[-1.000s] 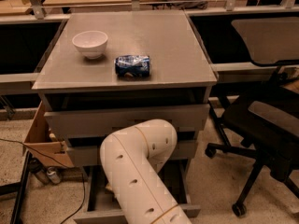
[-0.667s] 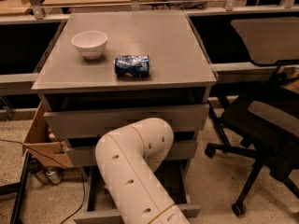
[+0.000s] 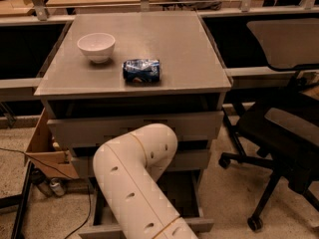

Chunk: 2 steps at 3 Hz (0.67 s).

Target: Pick green can from bottom drawer and place on counter

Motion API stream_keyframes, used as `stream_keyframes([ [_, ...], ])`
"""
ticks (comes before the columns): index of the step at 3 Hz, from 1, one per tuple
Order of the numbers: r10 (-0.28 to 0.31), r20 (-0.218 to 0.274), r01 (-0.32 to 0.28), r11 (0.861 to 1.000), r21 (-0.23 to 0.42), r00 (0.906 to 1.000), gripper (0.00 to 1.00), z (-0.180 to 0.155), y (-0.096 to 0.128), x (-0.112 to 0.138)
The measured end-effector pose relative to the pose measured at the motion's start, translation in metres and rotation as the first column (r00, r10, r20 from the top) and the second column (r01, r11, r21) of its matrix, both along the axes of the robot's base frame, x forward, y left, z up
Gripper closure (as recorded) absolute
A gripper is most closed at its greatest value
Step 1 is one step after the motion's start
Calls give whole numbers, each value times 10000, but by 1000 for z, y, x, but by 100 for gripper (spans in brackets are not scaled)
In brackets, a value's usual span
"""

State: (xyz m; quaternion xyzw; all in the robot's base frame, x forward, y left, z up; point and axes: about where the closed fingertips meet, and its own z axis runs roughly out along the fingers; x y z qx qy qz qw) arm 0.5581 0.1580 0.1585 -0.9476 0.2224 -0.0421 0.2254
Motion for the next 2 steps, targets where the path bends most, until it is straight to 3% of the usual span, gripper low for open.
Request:
stream_keyframes([
  [2, -452, -322, 433, 9973, -592, 9985, 0, -10, -4, 16],
])
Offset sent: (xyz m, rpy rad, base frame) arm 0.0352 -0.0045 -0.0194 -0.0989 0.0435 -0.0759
